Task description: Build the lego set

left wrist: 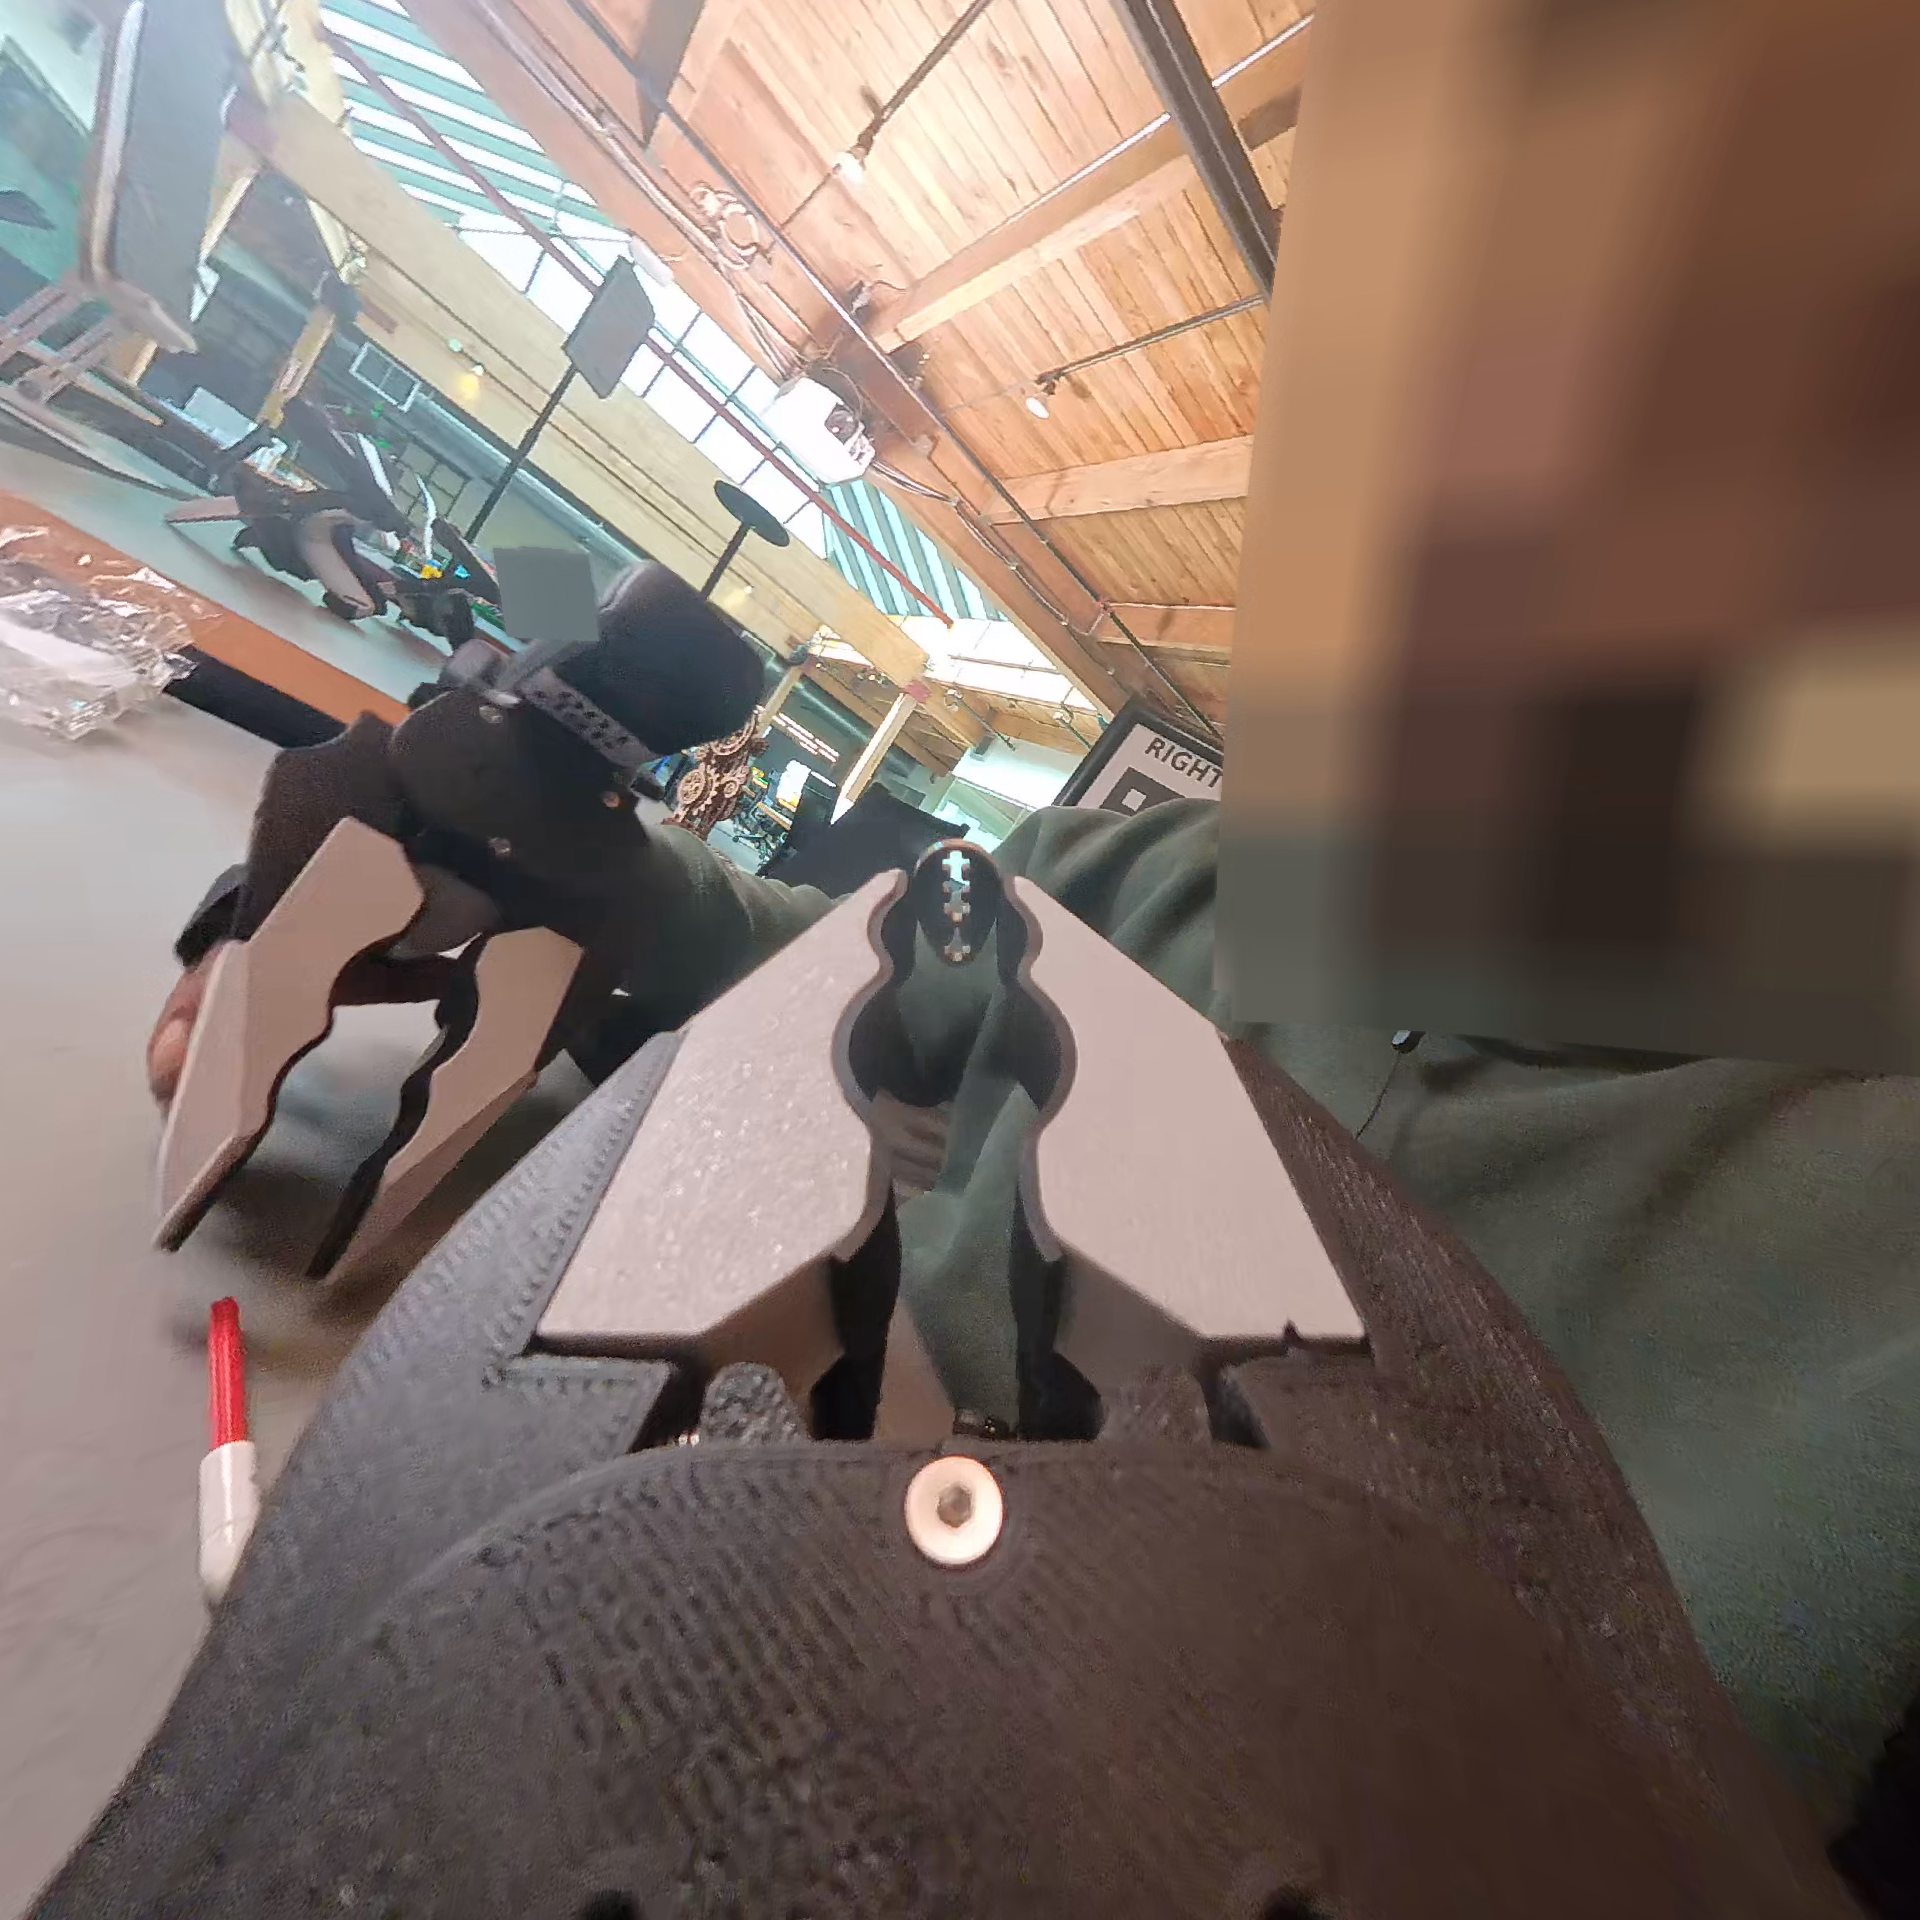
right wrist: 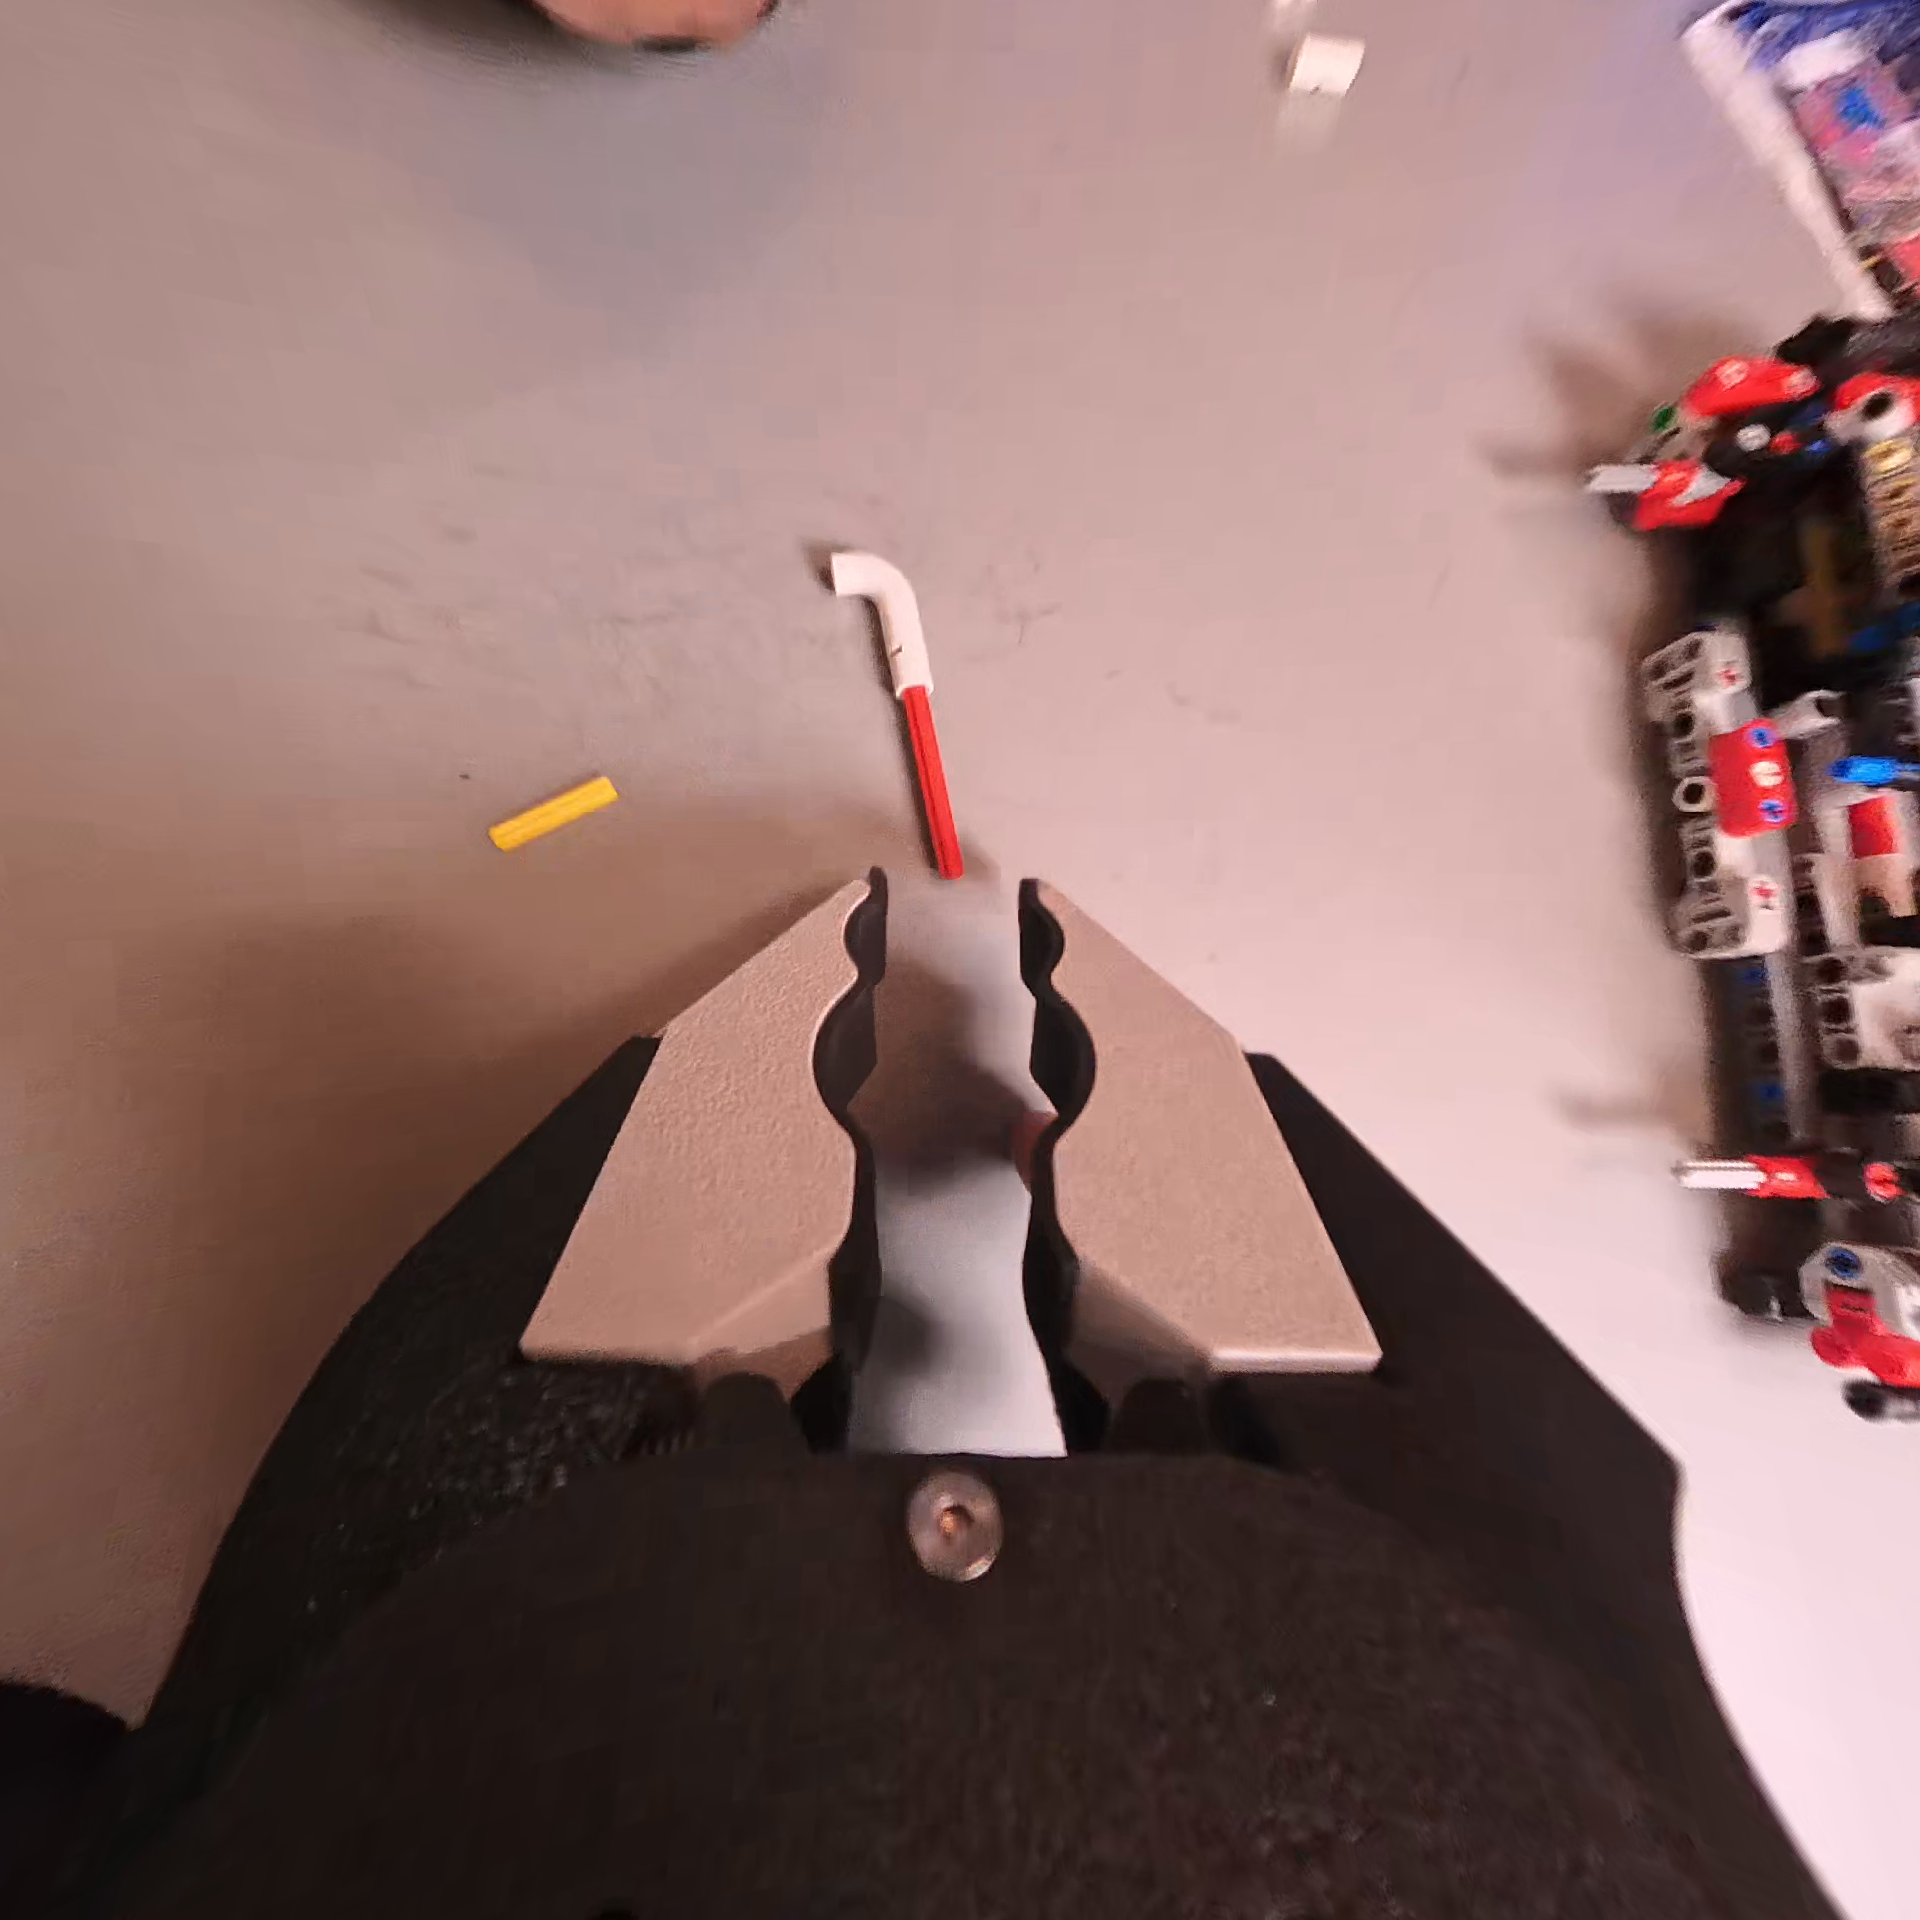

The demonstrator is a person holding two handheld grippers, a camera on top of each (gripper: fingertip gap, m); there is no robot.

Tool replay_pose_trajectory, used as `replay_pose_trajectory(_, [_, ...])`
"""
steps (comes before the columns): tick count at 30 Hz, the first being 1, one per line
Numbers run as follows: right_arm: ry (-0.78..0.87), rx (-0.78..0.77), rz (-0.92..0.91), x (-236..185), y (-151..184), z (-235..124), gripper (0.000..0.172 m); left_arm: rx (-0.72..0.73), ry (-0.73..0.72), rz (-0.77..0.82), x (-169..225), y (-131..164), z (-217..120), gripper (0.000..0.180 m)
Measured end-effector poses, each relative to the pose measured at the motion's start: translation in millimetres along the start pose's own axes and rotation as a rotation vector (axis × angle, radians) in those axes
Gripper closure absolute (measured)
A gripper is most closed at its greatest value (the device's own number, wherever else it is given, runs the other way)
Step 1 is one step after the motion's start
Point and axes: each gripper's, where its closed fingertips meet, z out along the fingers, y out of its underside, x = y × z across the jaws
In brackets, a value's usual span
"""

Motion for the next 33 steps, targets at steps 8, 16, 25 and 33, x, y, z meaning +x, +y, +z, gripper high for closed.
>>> replay_pose_trajectory(8, [-0.094, -0.096, -0.007, -1.7, -1.7, 9.0, 0.147, 0.024, 0.021, 0.042, 7.6, -7.1, -3.6, 0.167])
replay_pose_trajectory(16, [-0.107, -0.096, -0.026, -5.4, -4.2, 11.6, 0.170, -0.099, -0.164, 0.142, -14.4, 0.0, -11.8, 0.167])
replay_pose_trajectory(25, [-0.085, -0.061, 0.031, -13.5, -16.5, -17.9, 0.171, -0.514, -0.625, 0.284, -83.6, 47.3, -46.2, 0.167])
replay_pose_trajectory(33, [-0.089, -0.001, 0.008, -27.4, -43.1, -23.8, 0.171, -0.724, -0.727, 0.400, -101.3, 75.8, -53.5, 0.167])
